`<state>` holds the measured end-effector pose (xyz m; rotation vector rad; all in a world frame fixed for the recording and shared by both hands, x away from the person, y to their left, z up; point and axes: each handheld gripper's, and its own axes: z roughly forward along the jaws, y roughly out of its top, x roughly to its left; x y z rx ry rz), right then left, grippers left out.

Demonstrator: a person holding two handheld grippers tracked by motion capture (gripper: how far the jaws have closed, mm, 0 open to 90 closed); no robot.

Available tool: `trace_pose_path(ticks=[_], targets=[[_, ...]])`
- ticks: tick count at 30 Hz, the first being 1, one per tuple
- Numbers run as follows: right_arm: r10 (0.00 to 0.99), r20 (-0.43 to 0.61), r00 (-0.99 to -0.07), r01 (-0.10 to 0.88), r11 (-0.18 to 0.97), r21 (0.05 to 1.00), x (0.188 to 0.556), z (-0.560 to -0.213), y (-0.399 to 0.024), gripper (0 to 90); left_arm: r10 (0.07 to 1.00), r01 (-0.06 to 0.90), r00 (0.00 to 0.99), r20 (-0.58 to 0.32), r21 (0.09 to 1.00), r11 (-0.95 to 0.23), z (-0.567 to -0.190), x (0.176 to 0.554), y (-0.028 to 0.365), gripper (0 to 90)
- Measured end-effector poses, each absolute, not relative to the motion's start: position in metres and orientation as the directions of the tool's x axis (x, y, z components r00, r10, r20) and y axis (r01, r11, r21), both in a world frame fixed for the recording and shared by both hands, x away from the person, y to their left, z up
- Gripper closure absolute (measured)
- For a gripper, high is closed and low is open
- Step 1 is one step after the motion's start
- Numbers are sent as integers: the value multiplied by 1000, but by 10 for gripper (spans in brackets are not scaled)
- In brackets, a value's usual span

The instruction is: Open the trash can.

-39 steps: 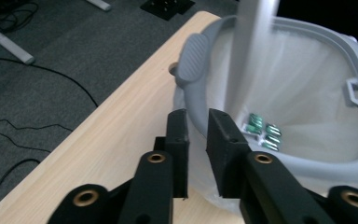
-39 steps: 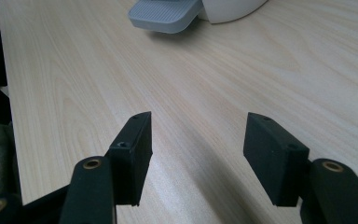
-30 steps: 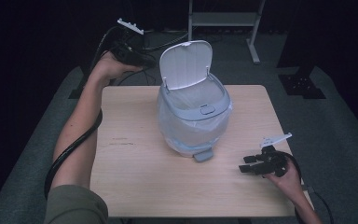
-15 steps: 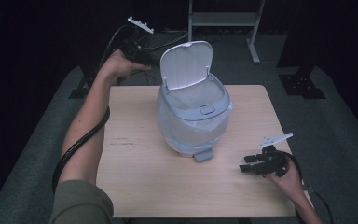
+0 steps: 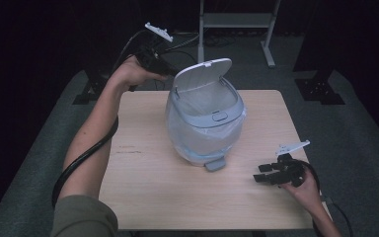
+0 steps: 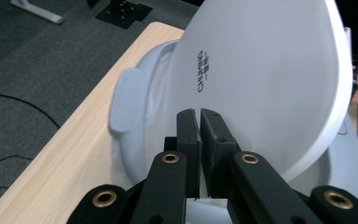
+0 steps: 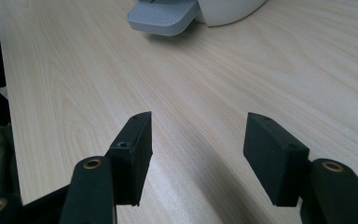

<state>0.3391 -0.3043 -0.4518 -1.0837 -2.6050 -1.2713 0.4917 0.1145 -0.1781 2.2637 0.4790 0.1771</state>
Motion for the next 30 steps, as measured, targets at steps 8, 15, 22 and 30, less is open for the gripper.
trace_pose_path(ticks=[8,15,22,30], targets=[[570,325,-754,608,420,674,339,-452,-304,410,368,278,929,-39,729,-626,-182,486,109,854],[570,324,-756,607,424,672,339,-452,-303,410,352,271,935,-39,718,-641,-185,482,105,850],[570,325,-755,609,423,671,339,-452,-304,410,335,264,941,-42,710,-653,-187,481,102,850],[572,328,-752,612,421,669,338,-452,-304,410,321,256,946,-42,702,-665,-190,480,97,846]])
